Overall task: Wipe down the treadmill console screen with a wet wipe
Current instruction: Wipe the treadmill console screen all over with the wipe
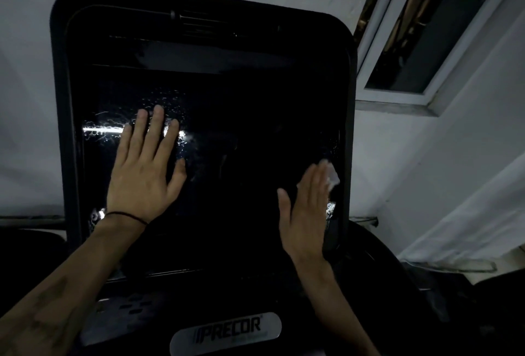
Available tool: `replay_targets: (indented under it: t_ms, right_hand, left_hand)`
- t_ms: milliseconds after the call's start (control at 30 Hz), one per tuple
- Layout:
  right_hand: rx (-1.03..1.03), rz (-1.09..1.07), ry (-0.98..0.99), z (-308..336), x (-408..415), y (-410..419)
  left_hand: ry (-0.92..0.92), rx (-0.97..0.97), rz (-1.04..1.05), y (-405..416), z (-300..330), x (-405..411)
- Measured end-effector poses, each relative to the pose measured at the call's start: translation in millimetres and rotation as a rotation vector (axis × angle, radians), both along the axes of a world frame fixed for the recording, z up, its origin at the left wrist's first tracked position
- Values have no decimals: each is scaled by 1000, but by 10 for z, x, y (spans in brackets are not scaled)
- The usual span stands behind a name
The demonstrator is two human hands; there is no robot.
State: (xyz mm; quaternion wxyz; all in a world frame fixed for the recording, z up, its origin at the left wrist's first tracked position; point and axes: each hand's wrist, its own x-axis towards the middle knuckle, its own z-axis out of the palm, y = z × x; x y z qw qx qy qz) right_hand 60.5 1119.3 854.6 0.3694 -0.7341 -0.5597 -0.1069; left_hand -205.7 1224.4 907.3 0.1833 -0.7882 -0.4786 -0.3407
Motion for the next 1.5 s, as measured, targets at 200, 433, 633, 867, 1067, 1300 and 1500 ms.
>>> replay_targets:
  t_ms: [200, 433, 633, 867, 1067, 1300, 1500]
  right_hand:
    - [-95, 186, -107, -184, -791, -190]
    - [49, 14, -2, 166, -122, 231]
    - [-70, -72, 83, -356, -425, -274]
    - [79, -38, -59, 388, 300, 489]
    - [100, 8, -85, 935, 437, 958]
    - [84, 169, -241, 1035, -186, 1018]
    - [44, 476, -486, 993, -959, 1001]
  left_hand:
    - [17, 10, 15, 14, 3, 8]
    - [29, 3, 22, 3, -5, -2]
    - [34, 11, 31, 17, -8, 5]
    - [31, -8, 21, 21, -9, 0]
    - [40, -19, 23, 18, -10, -13]
    - [-101, -62, -106, 18, 46, -53]
    - [-294, -183, -251, -104, 208, -169]
